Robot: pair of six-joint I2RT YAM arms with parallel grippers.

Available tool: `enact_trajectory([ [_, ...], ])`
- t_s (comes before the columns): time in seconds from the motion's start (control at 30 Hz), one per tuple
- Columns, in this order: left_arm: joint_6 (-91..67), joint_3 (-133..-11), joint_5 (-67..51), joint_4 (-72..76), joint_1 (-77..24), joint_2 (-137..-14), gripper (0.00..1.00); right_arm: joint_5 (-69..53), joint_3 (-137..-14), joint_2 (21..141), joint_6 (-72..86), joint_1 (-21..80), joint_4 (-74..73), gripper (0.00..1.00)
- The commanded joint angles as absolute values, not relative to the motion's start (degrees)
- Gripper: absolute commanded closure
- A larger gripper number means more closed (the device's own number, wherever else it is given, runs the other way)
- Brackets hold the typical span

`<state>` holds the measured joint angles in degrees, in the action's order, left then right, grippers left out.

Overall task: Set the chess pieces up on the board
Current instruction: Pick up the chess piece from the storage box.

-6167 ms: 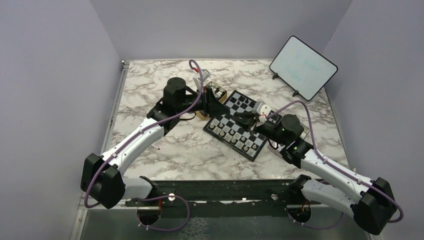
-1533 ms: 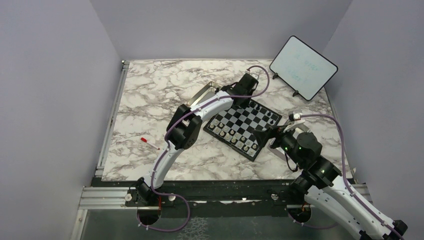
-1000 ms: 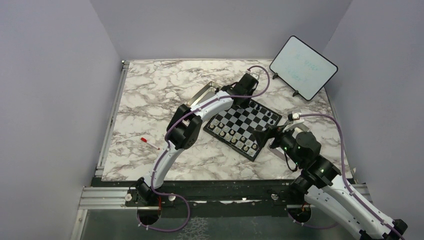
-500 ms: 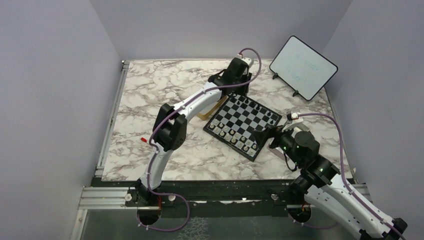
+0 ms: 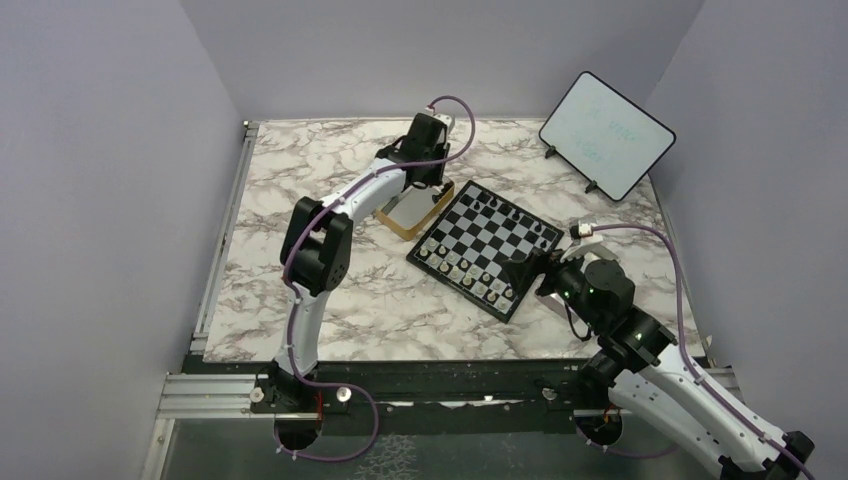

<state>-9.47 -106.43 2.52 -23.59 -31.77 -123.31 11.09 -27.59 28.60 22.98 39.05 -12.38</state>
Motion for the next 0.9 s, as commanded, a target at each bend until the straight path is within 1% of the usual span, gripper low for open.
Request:
enact_trajectory([
  [0.0, -4.4, -104.4, 3.6, -18.5, -29.4, -121.4, 0.7, 10.5, -27.7, 29.7, 23.0, 39.4, -10.2, 0.0],
  [0.27, -0.6, -104.3, -4.8, -14.1, -26.8, -125.8, 0.71, 11.4, -30.1, 32.1, 21.8, 39.5, -10.6, 0.01],
  [0.5, 1.8, -105.4, -5.6, -12.2, -26.8, -128.3, 0.72, 10.9, -30.9, 35.4, 21.5, 39.5, -8.3, 0.01],
  [0.67, 2.5, -101.8, -5.2, -7.7, -26.7, -128.0, 0.72, 9.6, -31.3, 37.2, 21.6, 39.4, -7.3, 0.01],
  [0.87, 3.0, -102.0, -6.7, -7.3, -26.2, -130.0, 0.72, 9.5, -31.5, 37.3, 20.4, 39.5, -6.5, 0.01],
])
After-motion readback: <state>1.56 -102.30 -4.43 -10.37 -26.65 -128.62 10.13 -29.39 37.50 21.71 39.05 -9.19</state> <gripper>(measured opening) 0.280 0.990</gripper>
